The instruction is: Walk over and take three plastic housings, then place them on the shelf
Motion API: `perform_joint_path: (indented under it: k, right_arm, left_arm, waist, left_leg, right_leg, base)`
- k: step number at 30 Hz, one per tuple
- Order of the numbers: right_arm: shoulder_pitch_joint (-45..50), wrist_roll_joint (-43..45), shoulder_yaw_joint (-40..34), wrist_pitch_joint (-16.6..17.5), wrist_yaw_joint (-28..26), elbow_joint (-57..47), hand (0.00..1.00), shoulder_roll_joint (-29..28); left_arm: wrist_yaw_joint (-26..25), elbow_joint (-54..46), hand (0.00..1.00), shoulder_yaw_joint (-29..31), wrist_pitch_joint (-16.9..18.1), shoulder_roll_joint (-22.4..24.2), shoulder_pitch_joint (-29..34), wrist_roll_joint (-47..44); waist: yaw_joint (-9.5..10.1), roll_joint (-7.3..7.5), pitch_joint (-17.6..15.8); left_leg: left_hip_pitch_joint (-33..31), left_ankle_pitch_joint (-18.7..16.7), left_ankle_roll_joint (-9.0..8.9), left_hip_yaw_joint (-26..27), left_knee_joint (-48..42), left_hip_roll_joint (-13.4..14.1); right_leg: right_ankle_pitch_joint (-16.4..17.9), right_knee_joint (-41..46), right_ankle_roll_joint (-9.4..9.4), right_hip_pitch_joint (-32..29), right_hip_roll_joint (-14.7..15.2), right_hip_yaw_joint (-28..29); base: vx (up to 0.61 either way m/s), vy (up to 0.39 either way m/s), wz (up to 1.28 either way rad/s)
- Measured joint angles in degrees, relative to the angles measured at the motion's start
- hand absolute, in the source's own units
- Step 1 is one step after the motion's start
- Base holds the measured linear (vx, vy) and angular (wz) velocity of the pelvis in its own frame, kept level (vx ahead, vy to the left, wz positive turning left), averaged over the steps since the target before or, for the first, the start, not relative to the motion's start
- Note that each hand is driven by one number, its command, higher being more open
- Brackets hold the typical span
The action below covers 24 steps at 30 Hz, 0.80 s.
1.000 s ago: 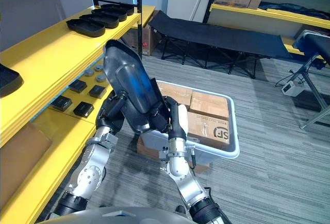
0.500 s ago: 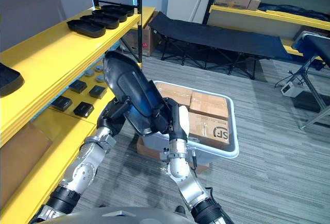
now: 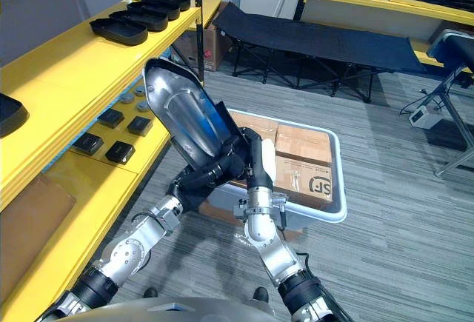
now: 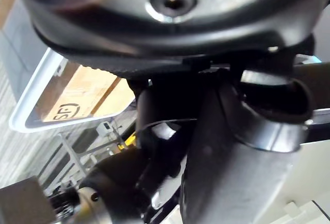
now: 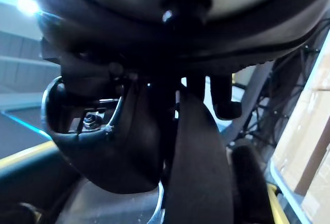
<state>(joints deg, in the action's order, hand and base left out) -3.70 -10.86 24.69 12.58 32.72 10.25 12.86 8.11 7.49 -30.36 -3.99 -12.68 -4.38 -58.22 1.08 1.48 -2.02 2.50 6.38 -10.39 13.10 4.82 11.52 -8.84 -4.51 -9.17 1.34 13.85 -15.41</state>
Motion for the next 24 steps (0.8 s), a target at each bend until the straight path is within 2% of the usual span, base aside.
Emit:
perform_joint_path:
  k: [8,13,18,22,24]
  right_arm:
    - [-0.6,0.0,0.0,0.0,-0.2,0.0,0.0,0.0]
    - [-0.6,0.0,0.1,0.0,-0.2,0.0,0.0,-0.1]
    - [-1.3,0.0,0.0,0.0,-0.2,0.0,0.0,-0.4]
    - [-2.2,0.0,-0.7,0.0,-0.1,0.0,0.0,-2.3]
    - [-2.2,0.1,-1.1,0.0,0.0,0.0,0.0,-3.4]
  left_arm:
    - [-0.1,0.0,1.0,-0.8,0.2,0.3,0.0,-0.7]
    - [-2.0,0.0,1.0,-1.6,1.1,0.8,0.0,-3.0]
    - [-3.6,0.0,1.0,-2.0,3.7,2.0,0.1,-4.4]
    - [-8.1,-1.1,1.0,-1.4,7.8,4.4,0.3,-4.0]
    - [-9.9,-2.1,1.0,-0.3,8.5,5.4,0.7,-2.4]
  waist:
    - [0.09,0.0,0.0]
    - [0.15,0.0,0.0]
    - [0.15,0.06,-0.1]
    - [0.25,0.37,-0.4]
    - [0.3,0.6,-0.5]
  left_leg:
    - [0.1,-0.2,0.23,-0.1,0.0,0.0]
    - [0.1,-0.2,0.17,-0.2,0.0,0.0]
    - [0.1,-0.1,0.25,-0.4,0.0,0.0]
    - [0.1,-0.1,0.27,-0.8,0.0,0.0]
    - [0.1,0.1,-0.02,-0.8,0.0,0.0]
  right_leg:
    - [0.0,0.0,0.0,0.3,0.0,-0.2]
    - [0.1,0.0,0.09,0.5,0.0,-0.4]
    - [0.2,0.0,0.16,0.6,0.0,-0.7]
    - [0.2,0.0,0.12,0.9,0.0,-1.1]
    - [0.3,0.0,0.14,0.8,0.0,-1.2]
  base:
    - [0.0,0.0,0.0]
    - [0.0,0.0,0.0]
    - [0.0,0.0,0.01]
    - [0.0,0.0,0.03]
    - [0.0,0.0,0.0]
